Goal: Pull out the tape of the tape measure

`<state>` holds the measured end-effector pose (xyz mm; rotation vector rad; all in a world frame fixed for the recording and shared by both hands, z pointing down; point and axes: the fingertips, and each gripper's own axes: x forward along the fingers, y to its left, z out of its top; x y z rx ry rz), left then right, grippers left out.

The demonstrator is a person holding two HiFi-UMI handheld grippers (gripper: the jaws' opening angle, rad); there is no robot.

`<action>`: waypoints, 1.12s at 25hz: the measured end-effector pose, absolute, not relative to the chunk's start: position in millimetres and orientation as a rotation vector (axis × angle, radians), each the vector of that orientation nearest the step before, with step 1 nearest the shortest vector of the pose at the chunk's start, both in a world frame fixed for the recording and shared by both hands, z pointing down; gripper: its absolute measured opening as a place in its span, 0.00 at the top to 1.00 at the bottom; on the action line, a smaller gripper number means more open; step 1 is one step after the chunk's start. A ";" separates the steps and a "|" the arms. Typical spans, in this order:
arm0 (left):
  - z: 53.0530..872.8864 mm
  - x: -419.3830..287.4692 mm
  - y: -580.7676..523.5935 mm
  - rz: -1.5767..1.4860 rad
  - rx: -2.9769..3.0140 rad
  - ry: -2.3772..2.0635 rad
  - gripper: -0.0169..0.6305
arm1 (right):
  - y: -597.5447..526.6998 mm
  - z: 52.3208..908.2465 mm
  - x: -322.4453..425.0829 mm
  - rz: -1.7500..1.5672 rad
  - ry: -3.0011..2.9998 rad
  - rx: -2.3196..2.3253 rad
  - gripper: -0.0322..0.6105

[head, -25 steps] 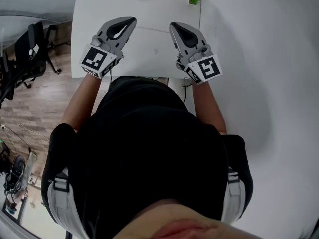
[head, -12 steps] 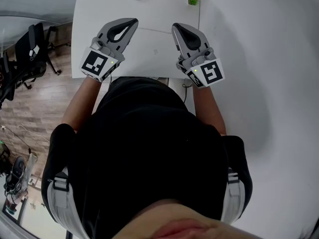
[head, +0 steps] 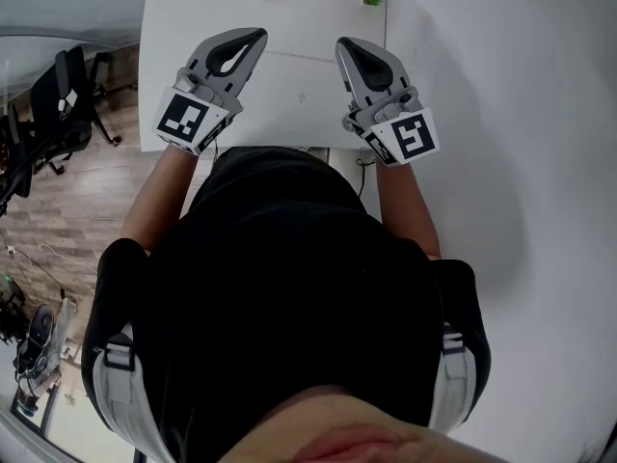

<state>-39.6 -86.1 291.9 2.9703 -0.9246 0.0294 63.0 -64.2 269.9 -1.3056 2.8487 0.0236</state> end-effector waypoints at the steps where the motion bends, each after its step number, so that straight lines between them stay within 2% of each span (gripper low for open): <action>1: 295.0 -40.0 -85.9 0.044 2.964 -0.926 0.96 | -64.4 269.6 63.6 0.026 2.848 -1.307 0.95; 28: 292.6 -41.2 -88.9 0.048 2.970 -0.932 0.96 | -64.8 272.8 67.3 0.028 2.851 -1.325 0.95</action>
